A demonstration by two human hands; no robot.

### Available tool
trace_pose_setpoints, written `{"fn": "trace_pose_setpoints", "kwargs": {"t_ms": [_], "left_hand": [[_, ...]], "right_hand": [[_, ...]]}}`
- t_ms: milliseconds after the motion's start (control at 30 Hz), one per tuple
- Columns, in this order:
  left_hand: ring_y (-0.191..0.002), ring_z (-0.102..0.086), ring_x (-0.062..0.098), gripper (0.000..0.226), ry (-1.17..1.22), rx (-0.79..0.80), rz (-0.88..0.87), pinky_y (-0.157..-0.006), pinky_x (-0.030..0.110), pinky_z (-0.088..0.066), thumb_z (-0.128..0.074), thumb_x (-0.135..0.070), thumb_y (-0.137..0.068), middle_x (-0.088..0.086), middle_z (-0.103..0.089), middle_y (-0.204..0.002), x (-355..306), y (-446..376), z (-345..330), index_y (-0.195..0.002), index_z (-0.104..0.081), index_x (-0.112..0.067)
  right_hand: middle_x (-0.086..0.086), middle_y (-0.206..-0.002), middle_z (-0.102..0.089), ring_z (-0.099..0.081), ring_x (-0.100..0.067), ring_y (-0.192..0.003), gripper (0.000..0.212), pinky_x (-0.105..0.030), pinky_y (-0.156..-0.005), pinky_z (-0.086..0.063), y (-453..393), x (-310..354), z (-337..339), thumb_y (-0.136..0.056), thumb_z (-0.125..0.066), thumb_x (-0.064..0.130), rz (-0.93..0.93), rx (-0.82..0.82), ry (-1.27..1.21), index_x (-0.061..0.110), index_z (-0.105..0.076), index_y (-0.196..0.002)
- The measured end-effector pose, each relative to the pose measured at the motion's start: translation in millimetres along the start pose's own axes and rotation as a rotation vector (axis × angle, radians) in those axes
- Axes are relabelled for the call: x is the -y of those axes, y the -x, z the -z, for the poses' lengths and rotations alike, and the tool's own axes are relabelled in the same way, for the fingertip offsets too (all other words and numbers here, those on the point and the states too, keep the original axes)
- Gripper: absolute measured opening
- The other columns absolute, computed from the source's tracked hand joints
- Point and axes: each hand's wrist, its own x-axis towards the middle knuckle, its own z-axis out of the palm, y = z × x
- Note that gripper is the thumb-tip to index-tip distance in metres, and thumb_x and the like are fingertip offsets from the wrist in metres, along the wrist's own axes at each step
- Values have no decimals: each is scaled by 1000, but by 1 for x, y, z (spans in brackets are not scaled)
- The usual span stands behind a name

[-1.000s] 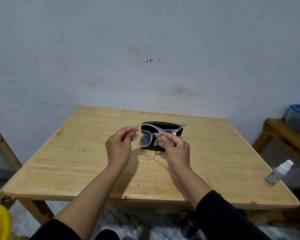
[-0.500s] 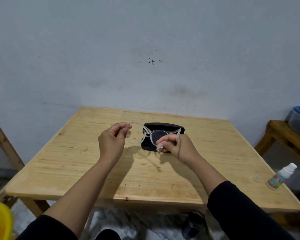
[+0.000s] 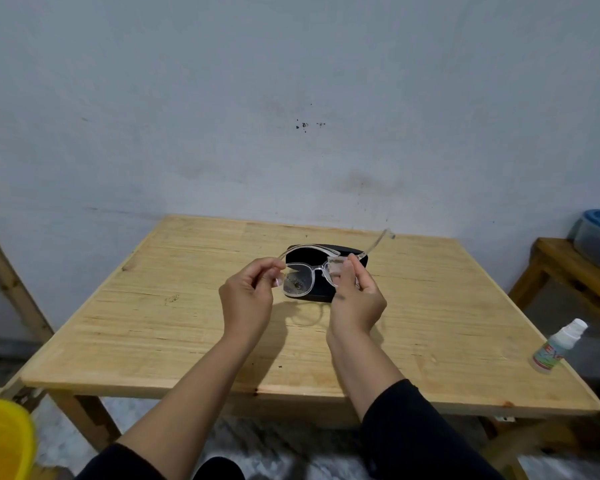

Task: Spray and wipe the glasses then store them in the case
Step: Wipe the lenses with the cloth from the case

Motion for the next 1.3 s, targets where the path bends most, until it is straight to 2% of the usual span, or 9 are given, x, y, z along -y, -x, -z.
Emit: {"fn": "trace_pose_setpoints", "kwargs": {"t_ms": [67, 167, 333, 467, 600, 733, 900, 1167, 1300], "left_hand": [[-64, -62, 0, 20, 10, -1, -4, -69, 15, -52, -59, -3, -87, -15, -65, -61, -1, 1, -1, -84, -72, -18], [-64, -62, -4, 18, 19, 2, -19, -67, 9, -48, -59, -2, -86, -10, -66, -68, -5, 1, -3, -85, -72, -14], [-69, -65, -2, 18, 25, -13, 8, -69, 11, -51, -60, -4, -86, -11, -69, -71, -4, -6, -1, -86, -72, -17], [-70, -67, 1, 22, 7, 1, 32, -72, 21, -56, -62, -8, -86, -25, -69, -70, -1, -10, 7, -81, -71, -28], [-70, -67, 5, 28, -8, 7, 34, -74, 27, -56, -62, -8, -86, -22, -69, -67, -2, -13, 13, -76, -69, -34], [-68, -65, 2, 28, -16, 7, 26, -71, 21, -52, -60, -8, -87, -16, -68, -63, -5, -17, 17, -75, -68, -32], [-67, -64, 2, 28, -32, 5, -3, -72, 20, -52, -60, -8, -87, -16, -67, -62, -9, -20, 24, -77, -68, -32], [-66, -65, 1, 26, -25, 69, -43, -70, 17, -53, -61, -4, -86, -23, -68, -66, -8, -5, 13, -82, -71, -27], [-67, -66, -1, 23, 6, 60, -58, -70, 17, -54, -60, -1, -85, -23, -70, -71, -6, 2, 6, -85, -72, -21]], "right_hand": [[7, -105, -67, -59, -7, -101, 22, -5, -67, -44, 0, 0, 0, -89, -61, 23, 32, 41, 33, 17, -70, -108], [9, -96, -71, -66, -7, -91, 17, -15, -76, -52, 1, -2, 2, -90, -60, 26, 101, 156, 124, 22, -71, -102], [11, -89, -72, -69, -6, -74, 16, -16, -69, -52, -8, 0, 10, -91, -60, 22, 140, 395, 285, 26, -70, -101], [3, -81, -73, -68, -14, -70, 16, -24, -72, -56, -22, 7, 17, -88, -63, 15, 119, 561, 387, 28, -71, -92], [3, -74, -71, -68, -12, -66, 23, -32, -73, -59, -34, 18, 24, -89, -60, 9, 207, 712, 484, 28, -70, -79], [8, -73, -72, -67, -9, -69, 27, -25, -73, -57, -36, 23, 27, -89, -60, 5, 251, 794, 525, 27, -71, -79], [4, -73, -74, -70, -9, -76, 18, -18, -71, -55, -31, 22, 33, -85, -64, 5, 170, 642, 342, 20, -74, -80], [-4, -81, -69, -68, -9, -70, 12, -9, -58, -51, -13, 11, 5, -84, -65, 0, -122, 46, -134, 12, -67, -81], [3, -75, -69, -65, -4, -58, 11, -10, -56, -49, -10, 7, -3, -79, -71, 3, -106, 0, -109, 7, -71, -89]]}}
